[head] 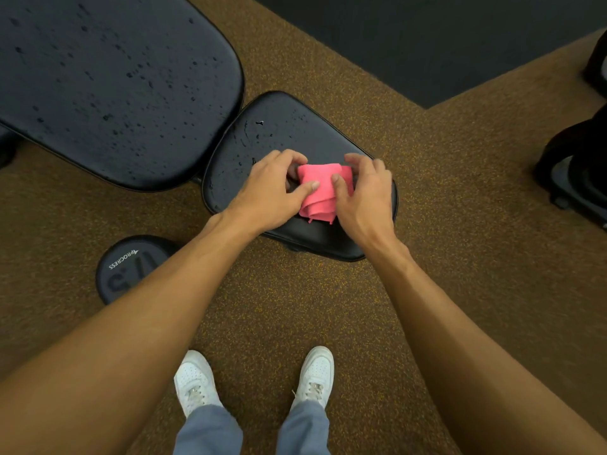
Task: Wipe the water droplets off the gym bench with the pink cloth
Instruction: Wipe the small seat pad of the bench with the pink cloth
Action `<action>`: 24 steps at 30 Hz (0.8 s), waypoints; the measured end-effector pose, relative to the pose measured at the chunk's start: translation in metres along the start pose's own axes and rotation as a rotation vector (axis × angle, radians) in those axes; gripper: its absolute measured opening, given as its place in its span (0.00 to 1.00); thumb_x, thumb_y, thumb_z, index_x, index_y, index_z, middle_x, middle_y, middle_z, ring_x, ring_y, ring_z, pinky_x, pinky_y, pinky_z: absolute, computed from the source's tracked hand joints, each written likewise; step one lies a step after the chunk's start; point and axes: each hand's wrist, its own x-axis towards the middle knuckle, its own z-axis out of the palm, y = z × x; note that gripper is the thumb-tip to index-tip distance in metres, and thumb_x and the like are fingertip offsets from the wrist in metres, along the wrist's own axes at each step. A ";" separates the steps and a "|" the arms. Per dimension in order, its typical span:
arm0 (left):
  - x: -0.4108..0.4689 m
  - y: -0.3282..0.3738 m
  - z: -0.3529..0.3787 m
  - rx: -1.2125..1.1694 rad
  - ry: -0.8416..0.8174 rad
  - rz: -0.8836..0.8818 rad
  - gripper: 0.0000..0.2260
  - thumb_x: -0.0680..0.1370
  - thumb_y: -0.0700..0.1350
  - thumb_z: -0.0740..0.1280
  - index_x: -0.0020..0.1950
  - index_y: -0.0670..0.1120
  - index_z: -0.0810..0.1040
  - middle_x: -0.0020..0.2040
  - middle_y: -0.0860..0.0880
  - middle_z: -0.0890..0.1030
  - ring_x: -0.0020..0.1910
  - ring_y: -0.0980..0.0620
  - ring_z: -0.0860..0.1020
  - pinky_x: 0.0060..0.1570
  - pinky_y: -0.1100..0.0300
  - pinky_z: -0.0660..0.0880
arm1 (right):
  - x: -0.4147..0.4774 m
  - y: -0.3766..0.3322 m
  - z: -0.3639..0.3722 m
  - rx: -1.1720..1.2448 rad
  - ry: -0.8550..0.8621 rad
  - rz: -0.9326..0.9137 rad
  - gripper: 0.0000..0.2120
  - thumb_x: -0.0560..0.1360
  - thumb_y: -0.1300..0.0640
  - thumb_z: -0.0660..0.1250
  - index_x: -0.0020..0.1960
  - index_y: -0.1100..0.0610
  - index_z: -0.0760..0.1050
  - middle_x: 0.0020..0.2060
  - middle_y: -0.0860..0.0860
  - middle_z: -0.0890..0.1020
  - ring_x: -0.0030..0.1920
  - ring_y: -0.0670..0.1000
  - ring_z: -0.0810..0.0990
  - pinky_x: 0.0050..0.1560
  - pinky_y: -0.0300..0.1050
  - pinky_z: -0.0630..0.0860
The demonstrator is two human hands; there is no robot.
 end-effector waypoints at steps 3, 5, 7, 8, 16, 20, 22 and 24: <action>-0.005 -0.010 -0.008 0.031 0.092 0.055 0.12 0.83 0.51 0.69 0.65 0.50 0.81 0.57 0.52 0.78 0.56 0.52 0.77 0.61 0.55 0.75 | -0.006 -0.008 0.000 -0.118 0.148 -0.132 0.20 0.81 0.54 0.68 0.71 0.58 0.75 0.64 0.57 0.77 0.64 0.59 0.73 0.67 0.52 0.69; -0.005 -0.021 -0.015 0.116 0.179 0.069 0.11 0.83 0.50 0.67 0.63 0.49 0.82 0.59 0.50 0.78 0.61 0.49 0.75 0.64 0.49 0.74 | -0.011 -0.014 0.003 -0.140 0.173 -0.199 0.20 0.80 0.54 0.67 0.71 0.58 0.74 0.65 0.57 0.76 0.65 0.59 0.73 0.67 0.53 0.69; -0.002 -0.032 -0.022 0.220 0.278 0.051 0.12 0.82 0.50 0.66 0.63 0.49 0.81 0.62 0.48 0.77 0.64 0.46 0.73 0.66 0.45 0.72 | -0.015 -0.020 0.010 -0.170 0.131 -0.238 0.22 0.82 0.51 0.66 0.73 0.57 0.73 0.69 0.56 0.75 0.70 0.58 0.72 0.70 0.55 0.69; 0.000 -0.038 -0.024 0.265 0.316 0.034 0.13 0.82 0.49 0.66 0.65 0.48 0.81 0.65 0.48 0.77 0.66 0.45 0.73 0.67 0.44 0.71 | -0.019 -0.021 0.015 -0.191 0.098 -0.251 0.23 0.83 0.49 0.64 0.75 0.57 0.71 0.72 0.56 0.73 0.73 0.59 0.70 0.72 0.56 0.68; 0.014 -0.059 -0.014 0.408 0.371 -0.054 0.24 0.87 0.54 0.58 0.82 0.48 0.67 0.82 0.47 0.66 0.79 0.45 0.66 0.77 0.43 0.64 | -0.014 -0.002 0.040 -0.320 0.015 -0.313 0.25 0.89 0.50 0.57 0.84 0.56 0.62 0.83 0.60 0.62 0.86 0.61 0.55 0.82 0.61 0.60; 0.016 -0.062 -0.010 0.378 0.400 -0.043 0.24 0.88 0.53 0.56 0.84 0.48 0.66 0.84 0.47 0.65 0.81 0.46 0.66 0.78 0.45 0.66 | 0.025 -0.006 0.045 -0.304 0.096 -0.260 0.26 0.89 0.52 0.54 0.84 0.62 0.61 0.83 0.62 0.64 0.85 0.64 0.57 0.83 0.62 0.59; 0.016 -0.064 -0.008 0.341 0.430 -0.038 0.23 0.88 0.52 0.57 0.83 0.48 0.68 0.83 0.48 0.67 0.80 0.46 0.67 0.78 0.46 0.66 | 0.041 -0.013 0.052 -0.288 0.091 -0.277 0.27 0.89 0.52 0.54 0.84 0.64 0.61 0.83 0.63 0.63 0.85 0.64 0.57 0.83 0.62 0.58; 0.015 -0.066 -0.007 0.295 0.468 -0.031 0.22 0.87 0.50 0.59 0.81 0.47 0.70 0.82 0.48 0.69 0.80 0.47 0.68 0.78 0.47 0.67 | 0.043 -0.019 0.058 -0.297 0.065 -0.372 0.26 0.89 0.54 0.55 0.82 0.66 0.63 0.82 0.63 0.65 0.84 0.64 0.59 0.83 0.62 0.58</action>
